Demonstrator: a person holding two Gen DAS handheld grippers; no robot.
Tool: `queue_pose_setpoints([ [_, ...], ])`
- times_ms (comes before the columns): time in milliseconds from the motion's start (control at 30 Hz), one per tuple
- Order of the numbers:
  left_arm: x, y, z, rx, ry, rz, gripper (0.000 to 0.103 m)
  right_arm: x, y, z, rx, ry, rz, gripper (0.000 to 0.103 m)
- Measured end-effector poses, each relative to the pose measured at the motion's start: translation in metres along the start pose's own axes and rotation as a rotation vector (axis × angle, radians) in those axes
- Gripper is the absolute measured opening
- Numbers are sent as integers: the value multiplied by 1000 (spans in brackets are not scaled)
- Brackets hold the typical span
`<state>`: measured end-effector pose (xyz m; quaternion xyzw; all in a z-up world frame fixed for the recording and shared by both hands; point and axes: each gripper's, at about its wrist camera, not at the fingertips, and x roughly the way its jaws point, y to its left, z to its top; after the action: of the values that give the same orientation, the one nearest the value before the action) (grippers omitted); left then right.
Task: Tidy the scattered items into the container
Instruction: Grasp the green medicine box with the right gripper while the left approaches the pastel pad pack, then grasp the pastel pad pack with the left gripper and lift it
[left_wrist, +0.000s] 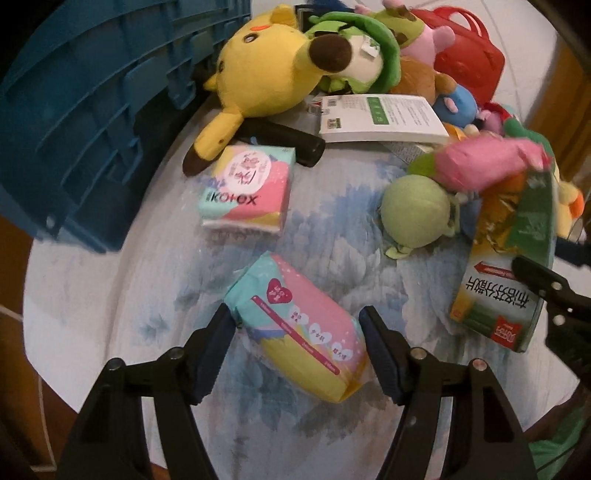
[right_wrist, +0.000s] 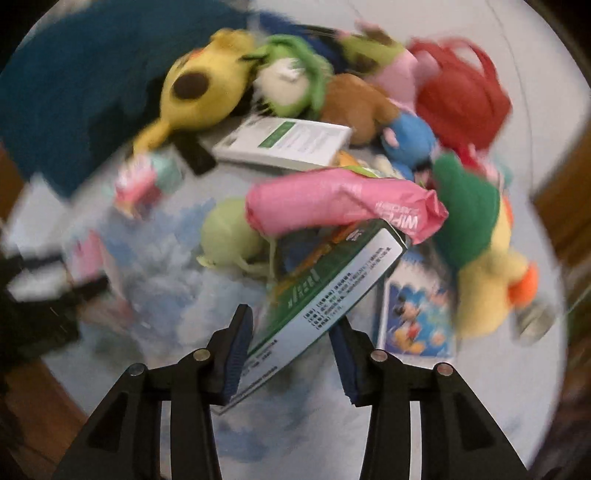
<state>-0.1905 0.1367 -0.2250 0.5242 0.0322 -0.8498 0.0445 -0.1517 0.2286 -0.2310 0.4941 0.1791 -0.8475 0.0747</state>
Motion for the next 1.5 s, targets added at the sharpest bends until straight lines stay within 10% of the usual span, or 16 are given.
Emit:
queue_pose_setpoints([
  [133, 3, -3, 4, 26, -13, 17, 69, 12, 24, 16, -147, 14, -3, 37],
  [500, 13, 10, 1, 14, -2, 11, 69, 68, -5, -8, 176, 166, 288, 20],
  [1200, 30, 2, -14, -38, 78, 10, 59, 60, -36, -30, 197, 105, 312, 25],
  [1500, -31, -6, 5, -23, -69, -14, 59, 15, -48, -27, 202, -7, 360, 21],
])
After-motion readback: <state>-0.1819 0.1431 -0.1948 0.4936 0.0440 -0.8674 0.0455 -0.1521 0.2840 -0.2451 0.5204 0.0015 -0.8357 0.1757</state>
